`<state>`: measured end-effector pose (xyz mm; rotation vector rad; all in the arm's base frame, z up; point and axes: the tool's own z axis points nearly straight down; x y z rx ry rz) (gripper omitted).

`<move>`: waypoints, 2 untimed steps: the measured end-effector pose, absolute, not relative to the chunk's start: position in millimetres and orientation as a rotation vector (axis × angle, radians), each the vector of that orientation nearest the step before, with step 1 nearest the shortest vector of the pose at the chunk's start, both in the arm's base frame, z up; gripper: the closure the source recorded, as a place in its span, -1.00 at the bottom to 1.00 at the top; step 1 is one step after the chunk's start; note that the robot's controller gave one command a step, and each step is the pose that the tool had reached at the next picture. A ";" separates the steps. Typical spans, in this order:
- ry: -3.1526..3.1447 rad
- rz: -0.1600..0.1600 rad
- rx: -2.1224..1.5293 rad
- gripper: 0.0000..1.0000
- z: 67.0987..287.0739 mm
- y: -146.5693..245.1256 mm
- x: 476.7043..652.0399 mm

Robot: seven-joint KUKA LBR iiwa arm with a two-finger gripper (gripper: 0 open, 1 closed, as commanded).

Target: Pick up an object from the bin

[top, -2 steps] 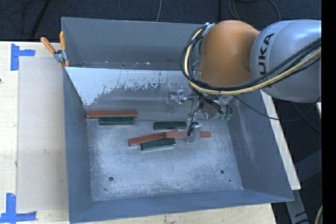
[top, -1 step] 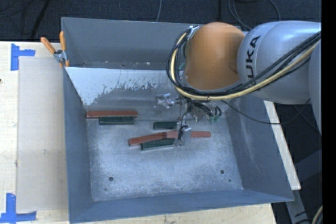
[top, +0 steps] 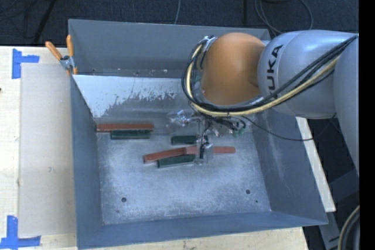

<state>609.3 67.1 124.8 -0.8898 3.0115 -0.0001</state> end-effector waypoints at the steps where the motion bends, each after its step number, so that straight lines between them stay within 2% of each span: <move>1: 3.012 0.003 -0.910 -1.00 66.8 77.1 590.2; 2: 2.977 0.002 -0.996 1.00 70.8 66.0 607.6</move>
Offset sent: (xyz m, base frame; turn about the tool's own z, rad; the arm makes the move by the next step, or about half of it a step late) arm -0.0026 -0.0018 -0.0548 -0.0749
